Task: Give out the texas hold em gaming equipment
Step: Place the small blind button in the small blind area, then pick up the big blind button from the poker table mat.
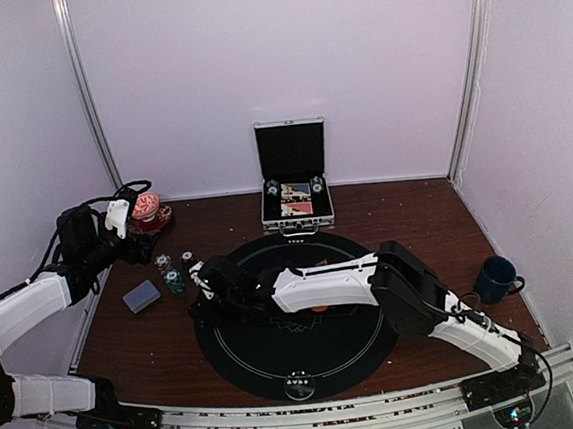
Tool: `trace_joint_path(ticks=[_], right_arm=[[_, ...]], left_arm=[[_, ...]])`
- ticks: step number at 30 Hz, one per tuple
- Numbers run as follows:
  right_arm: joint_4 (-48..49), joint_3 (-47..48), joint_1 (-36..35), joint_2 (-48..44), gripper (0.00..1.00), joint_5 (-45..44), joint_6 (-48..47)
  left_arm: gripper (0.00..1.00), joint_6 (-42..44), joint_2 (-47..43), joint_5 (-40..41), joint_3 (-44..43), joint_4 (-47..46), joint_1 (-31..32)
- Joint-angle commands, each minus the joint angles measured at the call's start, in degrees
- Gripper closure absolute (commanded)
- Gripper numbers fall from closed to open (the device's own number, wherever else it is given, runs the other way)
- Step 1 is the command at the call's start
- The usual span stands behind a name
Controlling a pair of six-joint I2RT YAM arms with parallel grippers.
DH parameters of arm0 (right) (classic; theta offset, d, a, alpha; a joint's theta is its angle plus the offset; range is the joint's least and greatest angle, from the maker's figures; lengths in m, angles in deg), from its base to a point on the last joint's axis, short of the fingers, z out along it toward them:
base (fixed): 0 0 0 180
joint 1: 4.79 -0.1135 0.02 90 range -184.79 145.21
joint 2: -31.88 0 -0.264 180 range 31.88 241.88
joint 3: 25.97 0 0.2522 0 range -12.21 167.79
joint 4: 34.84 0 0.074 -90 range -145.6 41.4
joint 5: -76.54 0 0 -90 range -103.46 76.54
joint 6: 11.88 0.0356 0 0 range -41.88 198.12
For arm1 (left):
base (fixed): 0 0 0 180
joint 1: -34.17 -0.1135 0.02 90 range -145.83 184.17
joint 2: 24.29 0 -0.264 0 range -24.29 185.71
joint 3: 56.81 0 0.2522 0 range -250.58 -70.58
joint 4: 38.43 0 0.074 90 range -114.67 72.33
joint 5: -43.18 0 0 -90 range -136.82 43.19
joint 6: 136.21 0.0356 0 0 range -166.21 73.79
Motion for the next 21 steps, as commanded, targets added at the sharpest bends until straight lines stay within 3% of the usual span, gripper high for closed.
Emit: trace_joint_path(ticks=[1,3,11,21], right_arm=[[-2.90,-3.50,0.35,-11.88,0.06,-2.05,-1.42],[-4.92,-6.39,0.56,-15.55,0.00,-4.01,-1.62],[-11.27,-25.08,4.46,-29.37,0.00,-12.57,0.90],[-9.40,-45.13,9.22,-37.67,0.00,-9.90,5.03]], left_arm=[[0.02,-0.51,-0.62,-0.77,0.21,-2.65,-0.33],[0.02,-0.52,-0.49,-0.90,0.14,-2.49,-0.27],[0.02,-0.48,0.41,-1.06,-0.44,-1.78,-0.29],[0.02,-0.25,0.40,-1.05,-0.44,-1.64,-0.35]])
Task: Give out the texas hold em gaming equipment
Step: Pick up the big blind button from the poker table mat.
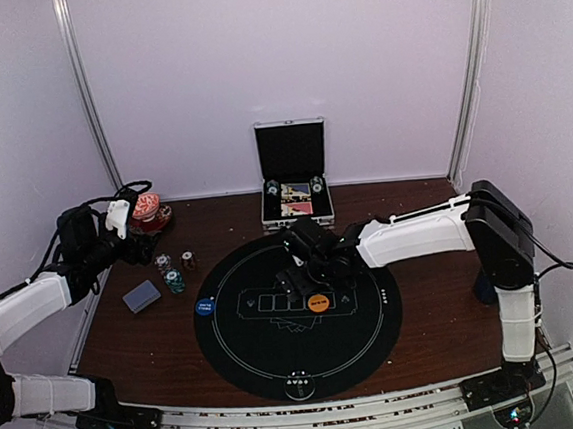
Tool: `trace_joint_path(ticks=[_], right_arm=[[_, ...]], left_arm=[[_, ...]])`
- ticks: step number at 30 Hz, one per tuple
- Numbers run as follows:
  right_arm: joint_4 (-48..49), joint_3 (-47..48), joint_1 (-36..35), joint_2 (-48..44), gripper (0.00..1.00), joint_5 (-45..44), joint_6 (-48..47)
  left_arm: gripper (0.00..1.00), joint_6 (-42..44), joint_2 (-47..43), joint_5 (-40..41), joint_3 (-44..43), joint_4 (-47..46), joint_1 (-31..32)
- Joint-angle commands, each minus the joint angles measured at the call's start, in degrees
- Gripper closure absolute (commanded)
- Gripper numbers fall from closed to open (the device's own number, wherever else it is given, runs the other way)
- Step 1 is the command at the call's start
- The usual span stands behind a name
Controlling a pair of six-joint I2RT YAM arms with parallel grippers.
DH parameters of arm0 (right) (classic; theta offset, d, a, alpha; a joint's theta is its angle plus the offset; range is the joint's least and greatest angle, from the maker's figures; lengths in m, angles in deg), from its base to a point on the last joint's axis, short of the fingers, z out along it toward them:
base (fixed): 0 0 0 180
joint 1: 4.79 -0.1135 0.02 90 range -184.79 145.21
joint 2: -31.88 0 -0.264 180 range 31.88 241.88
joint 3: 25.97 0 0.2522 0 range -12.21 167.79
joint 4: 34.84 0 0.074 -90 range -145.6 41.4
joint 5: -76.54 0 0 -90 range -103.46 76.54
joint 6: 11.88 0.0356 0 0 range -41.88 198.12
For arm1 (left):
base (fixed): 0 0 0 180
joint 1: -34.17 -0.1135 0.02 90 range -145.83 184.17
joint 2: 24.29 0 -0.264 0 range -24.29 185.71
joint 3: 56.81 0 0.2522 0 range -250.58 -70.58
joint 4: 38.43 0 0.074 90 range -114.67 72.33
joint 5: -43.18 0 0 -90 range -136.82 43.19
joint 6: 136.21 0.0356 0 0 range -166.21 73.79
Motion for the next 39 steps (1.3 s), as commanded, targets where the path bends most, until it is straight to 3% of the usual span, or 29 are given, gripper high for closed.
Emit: trace_joint_path(ticks=[1,9,18,39], right_arm=[[-1.22,-5.08,-0.82,-4.25,0.00,1.14,1.81],[2.02,-13.72,-0.81,-5.78,0.00,3.46,4.43],[6.99,-16.87,-0.87,-3.93,0.07,7.62,6.82],[4.40,-14.97,-3.53,-0.64,0.40,4.75,7.39]], left_arm=[[0.02,-0.30,0.44,-0.64,-0.48,-1.79,-0.32],[0.02,-0.21,0.50,-0.55,-0.58,-1.75,-0.27],[0.02,-0.18,0.59,-0.55,-0.49,-1.84,-0.32],[0.02,-0.19,1.10,-0.64,-0.58,-1.93,-0.32]])
